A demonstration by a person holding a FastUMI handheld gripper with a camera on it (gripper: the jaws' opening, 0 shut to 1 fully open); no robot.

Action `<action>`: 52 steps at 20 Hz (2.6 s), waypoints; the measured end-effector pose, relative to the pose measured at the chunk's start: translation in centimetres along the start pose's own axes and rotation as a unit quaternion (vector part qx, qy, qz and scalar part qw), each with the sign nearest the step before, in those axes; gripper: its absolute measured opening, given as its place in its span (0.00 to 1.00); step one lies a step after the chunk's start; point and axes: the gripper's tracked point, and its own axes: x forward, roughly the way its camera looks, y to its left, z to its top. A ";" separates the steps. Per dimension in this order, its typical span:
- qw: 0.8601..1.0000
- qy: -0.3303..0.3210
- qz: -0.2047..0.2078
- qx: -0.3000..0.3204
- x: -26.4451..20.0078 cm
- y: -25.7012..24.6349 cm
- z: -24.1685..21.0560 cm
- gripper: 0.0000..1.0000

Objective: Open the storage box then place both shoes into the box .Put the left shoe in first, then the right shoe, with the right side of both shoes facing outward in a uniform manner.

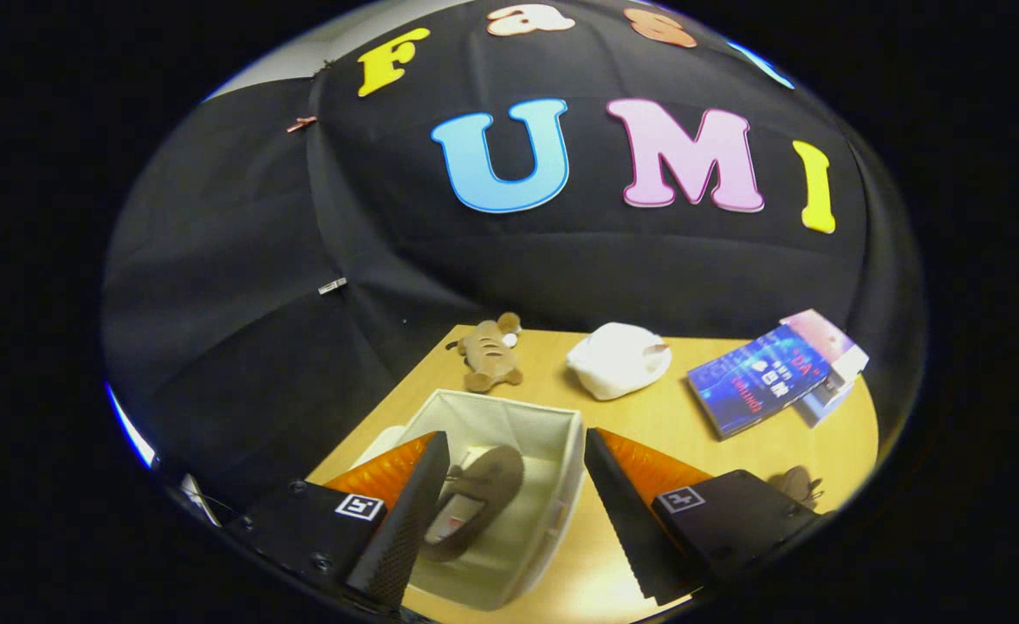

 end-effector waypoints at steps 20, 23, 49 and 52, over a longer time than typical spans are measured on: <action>0.973 0.078 -0.206 -0.066 -13.7 -31.3 -11.1 0.94; 0.969 0.116 -0.210 -0.060 -13.2 -33.5 -14.7 0.95; 0.956 0.180 -0.224 0.052 -4.5 -37.9 -21.6 0.06; 0.961 0.152 -0.222 0.059 -5.6 -36.1 -18.0 0.05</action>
